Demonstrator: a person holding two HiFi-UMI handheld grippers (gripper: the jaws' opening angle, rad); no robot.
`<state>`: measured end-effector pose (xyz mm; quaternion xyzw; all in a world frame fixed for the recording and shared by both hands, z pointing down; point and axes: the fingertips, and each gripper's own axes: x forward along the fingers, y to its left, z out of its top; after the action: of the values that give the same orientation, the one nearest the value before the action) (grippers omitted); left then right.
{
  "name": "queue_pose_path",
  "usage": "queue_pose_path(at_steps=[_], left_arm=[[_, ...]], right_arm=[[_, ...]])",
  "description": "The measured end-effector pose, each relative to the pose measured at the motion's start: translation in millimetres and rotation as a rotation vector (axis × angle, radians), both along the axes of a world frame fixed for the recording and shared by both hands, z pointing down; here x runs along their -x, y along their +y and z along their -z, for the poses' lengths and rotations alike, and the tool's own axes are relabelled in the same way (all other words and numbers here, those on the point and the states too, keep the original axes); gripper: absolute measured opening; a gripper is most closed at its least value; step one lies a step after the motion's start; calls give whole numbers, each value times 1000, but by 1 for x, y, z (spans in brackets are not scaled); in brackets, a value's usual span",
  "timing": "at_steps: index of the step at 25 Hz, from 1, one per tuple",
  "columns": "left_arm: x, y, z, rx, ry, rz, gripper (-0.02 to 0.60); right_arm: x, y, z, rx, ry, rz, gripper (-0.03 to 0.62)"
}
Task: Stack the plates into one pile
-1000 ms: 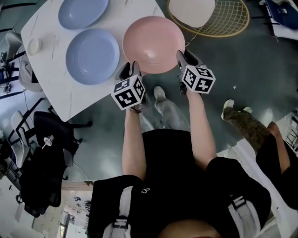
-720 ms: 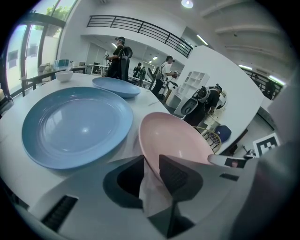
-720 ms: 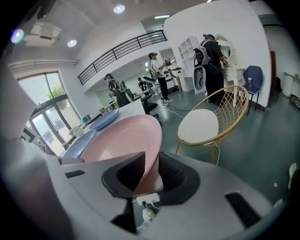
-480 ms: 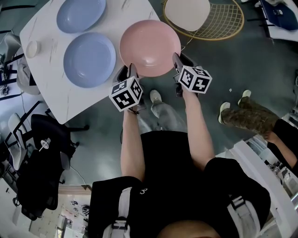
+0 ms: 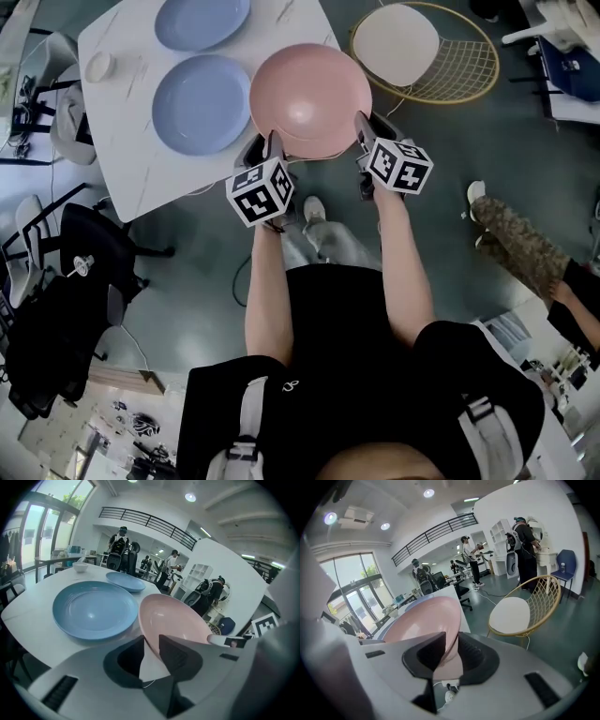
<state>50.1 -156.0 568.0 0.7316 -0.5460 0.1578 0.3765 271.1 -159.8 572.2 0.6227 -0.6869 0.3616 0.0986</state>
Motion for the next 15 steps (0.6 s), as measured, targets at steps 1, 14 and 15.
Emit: queue_pose_path(at_steps=[1, 14, 15], left_arm=[[4, 1, 3, -6, -2, 11, 114], [106, 3, 27, -42, -44, 222, 118], [116, 4, 27, -40, -48, 238, 118]], right_arm=[[4, -2, 3, -6, -2, 14, 91], [114, -50, 26, -54, -29, 253, 94], [125, -53, 26, -54, -31, 270, 94]])
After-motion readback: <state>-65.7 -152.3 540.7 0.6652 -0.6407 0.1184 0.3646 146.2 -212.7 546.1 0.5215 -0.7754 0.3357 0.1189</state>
